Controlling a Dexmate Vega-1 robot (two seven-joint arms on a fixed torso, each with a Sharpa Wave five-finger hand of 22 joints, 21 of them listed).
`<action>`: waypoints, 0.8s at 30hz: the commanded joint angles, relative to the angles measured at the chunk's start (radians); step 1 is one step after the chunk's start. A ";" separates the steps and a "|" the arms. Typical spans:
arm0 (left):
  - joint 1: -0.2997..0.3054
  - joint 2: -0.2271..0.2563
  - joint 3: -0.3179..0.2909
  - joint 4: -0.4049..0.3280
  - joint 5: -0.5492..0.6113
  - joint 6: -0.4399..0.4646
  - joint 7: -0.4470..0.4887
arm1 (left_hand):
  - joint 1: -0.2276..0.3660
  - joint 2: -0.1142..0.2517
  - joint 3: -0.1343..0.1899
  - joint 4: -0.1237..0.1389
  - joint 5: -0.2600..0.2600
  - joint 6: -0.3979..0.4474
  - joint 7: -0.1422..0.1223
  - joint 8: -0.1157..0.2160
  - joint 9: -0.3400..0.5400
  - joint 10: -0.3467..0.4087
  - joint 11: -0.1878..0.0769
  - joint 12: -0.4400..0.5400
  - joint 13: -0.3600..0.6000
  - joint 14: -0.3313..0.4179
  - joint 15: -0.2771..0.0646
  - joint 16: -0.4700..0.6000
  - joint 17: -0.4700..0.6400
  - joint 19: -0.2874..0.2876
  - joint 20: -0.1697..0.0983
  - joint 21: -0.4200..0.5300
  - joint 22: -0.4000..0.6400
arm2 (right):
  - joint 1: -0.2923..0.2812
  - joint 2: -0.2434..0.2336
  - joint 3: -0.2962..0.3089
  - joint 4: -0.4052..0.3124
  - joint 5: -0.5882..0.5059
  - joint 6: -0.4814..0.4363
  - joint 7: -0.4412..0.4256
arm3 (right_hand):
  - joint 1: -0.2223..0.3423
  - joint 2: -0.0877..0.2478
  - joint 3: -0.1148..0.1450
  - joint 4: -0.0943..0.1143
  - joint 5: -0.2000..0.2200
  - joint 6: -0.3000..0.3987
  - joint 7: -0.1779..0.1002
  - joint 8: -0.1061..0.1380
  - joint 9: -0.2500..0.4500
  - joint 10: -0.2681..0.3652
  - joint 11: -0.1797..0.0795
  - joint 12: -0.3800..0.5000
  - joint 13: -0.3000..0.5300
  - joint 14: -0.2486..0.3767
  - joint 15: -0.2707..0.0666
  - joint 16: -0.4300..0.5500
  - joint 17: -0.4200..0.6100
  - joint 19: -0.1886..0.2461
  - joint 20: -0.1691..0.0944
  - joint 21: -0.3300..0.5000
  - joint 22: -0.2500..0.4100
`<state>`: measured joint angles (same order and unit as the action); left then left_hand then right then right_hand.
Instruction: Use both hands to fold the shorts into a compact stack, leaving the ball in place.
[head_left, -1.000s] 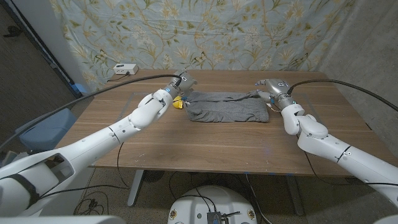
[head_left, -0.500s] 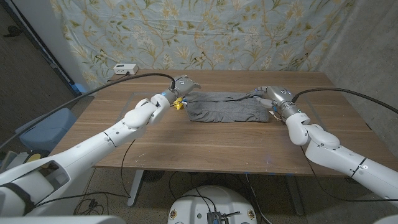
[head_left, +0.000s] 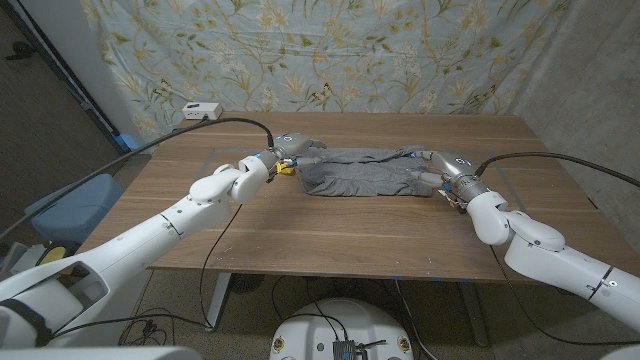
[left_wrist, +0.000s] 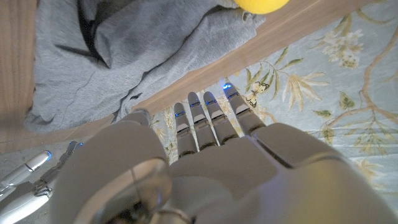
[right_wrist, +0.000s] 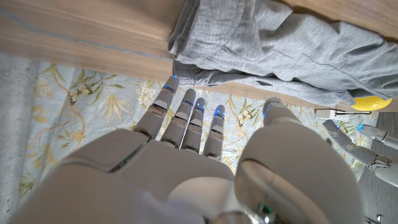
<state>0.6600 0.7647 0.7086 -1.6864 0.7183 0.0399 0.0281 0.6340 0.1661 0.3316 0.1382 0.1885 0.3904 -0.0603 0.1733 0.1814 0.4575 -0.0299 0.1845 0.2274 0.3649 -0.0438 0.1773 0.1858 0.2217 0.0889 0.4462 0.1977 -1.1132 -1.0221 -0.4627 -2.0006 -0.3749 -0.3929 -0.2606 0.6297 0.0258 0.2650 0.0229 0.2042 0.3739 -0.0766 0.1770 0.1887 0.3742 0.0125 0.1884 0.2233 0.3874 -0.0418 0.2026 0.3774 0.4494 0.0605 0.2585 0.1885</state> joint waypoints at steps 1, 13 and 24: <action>-0.013 -0.007 0.001 0.046 -0.143 -0.060 -0.045 | -0.013 -0.003 0.005 0.002 0.004 -0.013 0.001 -0.002 0.002 -0.010 0.002 -0.001 -0.002 -0.013 -0.009 -0.002 0.002 -0.002 -0.007 -0.003 0.005 | -0.020 -0.040 -0.026 -0.027 -0.003 -0.018 0.063 | 0.022 -0.025 0.010 -0.035 0.014 -0.056 -0.005 -0.003 0.004 -0.062 -0.010 -0.008 0.002 -0.038 -0.028 -0.010 -0.005 -0.017 0.005 -0.011 0.001; -0.020 -0.006 0.005 0.058 -0.203 -0.060 -0.078 | -0.022 -0.004 0.006 0.002 0.005 -0.029 0.006 -0.001 0.002 -0.019 0.005 0.002 -0.005 -0.019 -0.004 0.001 0.000 -0.009 -0.005 -0.005 0.005 | 0.024 0.013 -0.129 0.019 -0.154 -0.065 0.051 | 0.111 -0.027 0.058 -0.123 0.039 -0.216 -0.005 0.001 0.005 -0.241 -0.028 -0.006 0.001 -0.192 -0.004 -0.022 -0.017 -0.087 -0.001 -0.044 0.000; -0.023 -0.004 0.008 0.061 -0.244 -0.054 -0.105 | -0.032 -0.006 0.004 0.003 0.005 -0.033 0.011 0.002 0.001 -0.018 0.010 0.007 -0.007 -0.016 0.000 0.005 -0.001 -0.011 -0.001 -0.006 0.006 | 0.103 0.096 -0.212 0.135 -0.267 -0.060 0.030 | 0.217 -0.005 0.105 -0.185 0.057 -0.208 -0.005 0.016 0.004 -0.244 -0.042 0.010 -0.002 -0.196 -0.016 -0.008 -0.026 -0.076 -0.020 -0.040 -0.001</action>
<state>0.6406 0.7593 0.7134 -1.6326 0.5214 -0.0138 -0.0519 0.6078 0.1635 0.3316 0.1381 0.1885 0.3621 -0.0461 0.1733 0.1816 0.4388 -0.0254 0.1846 0.2182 0.3462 -0.0410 0.1774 0.1861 0.2164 0.0837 0.4462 0.1976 -1.0705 -0.9862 -0.6002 -1.9507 -0.5296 -0.4444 -0.2195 0.8217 0.0164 0.3633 -0.1494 0.2554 0.1603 -0.0840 0.1881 0.1885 0.1318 -0.0196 0.1925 0.2194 0.1942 -0.0357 0.1857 0.3524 0.3699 0.0479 0.2165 0.1860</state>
